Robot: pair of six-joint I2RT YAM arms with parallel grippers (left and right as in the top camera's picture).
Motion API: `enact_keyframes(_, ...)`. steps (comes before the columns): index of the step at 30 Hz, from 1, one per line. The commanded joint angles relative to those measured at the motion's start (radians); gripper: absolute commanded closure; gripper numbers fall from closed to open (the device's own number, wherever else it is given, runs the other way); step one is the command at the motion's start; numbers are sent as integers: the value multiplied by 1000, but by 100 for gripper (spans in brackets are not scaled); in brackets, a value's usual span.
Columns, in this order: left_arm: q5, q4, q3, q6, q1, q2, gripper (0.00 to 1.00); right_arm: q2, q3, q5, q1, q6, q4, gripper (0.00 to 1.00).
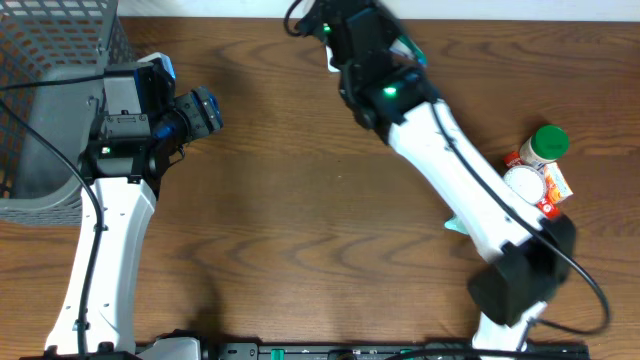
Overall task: Scan the item barcode
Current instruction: 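Hold the green glove package barcode against the white scanner, right gripper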
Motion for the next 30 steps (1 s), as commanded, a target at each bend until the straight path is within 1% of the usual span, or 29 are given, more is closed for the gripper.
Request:
enact_keyframes(1, -9, 1, 23, 6, 6, -9, 18, 81, 19, 71, 6, -264, 95, 99)
enact_keyframes(8, -9, 0, 23, 6, 6, -9, 18, 257, 19, 97, 14, -598, 515, 99)
enact_keyframes(11, -9, 1, 23, 6, 6, -9, 18, 325, 19, 79, 14, -697, 647, 99)
enact_keyframes(13, -9, 1, 23, 6, 6, -9, 18, 366, 19, 61, 14, -751, 695, 99)
enact_keyframes(18, -9, 0, 23, 6, 6, -9, 18, 465, 19, 12, 13, -835, 865, 99)
enact_keyframes(21, -9, 0, 23, 6, 6, -9, 18, 498, 19, -28, 12, -845, 900, 99)
enact_keyframes(25, -9, 0, 23, 6, 6, -9, 18, 516, 19, -111, 9, -844, 895, 99)
enact_keyframes(30, -9, 1, 23, 6, 6, -9, 18, 516, 21, -154, 8, -841, 896, 99)
